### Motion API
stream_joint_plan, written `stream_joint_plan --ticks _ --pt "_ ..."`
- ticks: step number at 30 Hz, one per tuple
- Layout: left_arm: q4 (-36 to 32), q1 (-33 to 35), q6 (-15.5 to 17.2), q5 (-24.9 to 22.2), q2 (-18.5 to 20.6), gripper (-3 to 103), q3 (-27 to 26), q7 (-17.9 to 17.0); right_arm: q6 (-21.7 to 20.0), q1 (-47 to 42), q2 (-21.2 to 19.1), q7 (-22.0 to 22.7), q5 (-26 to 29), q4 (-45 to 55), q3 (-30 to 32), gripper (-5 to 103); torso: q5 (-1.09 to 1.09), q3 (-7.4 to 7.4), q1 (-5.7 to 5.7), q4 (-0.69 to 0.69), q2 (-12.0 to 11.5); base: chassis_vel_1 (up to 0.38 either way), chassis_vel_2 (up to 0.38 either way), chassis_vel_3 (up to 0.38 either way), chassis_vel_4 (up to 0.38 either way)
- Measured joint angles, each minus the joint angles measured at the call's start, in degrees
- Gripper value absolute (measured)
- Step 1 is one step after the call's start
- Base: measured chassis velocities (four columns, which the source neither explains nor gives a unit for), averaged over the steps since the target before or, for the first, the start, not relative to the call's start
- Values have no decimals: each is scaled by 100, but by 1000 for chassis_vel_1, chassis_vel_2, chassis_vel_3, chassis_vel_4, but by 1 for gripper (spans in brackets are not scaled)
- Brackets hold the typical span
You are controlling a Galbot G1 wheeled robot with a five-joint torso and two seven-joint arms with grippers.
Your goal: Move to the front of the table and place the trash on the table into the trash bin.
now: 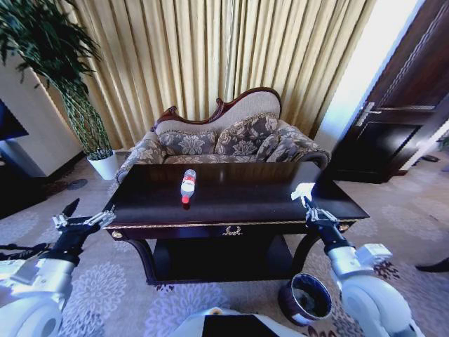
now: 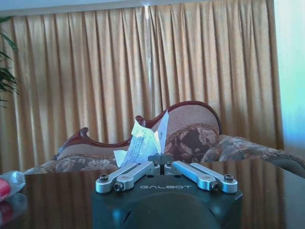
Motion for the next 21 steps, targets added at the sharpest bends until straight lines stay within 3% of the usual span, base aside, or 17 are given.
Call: stream_joint_plan --ticks 9,21 --pt "0 -29 393 5 27 100 -101 -93 -163 18 -43 -12 -214 119 -323 0 0 0 1 0 0 0 0 0 0" --pt "0 -33 426 31 31 100 -109 -97 -183 34 -9 -2 -307 81 -434 0 1 0 0 0 0 0 0 0 0"
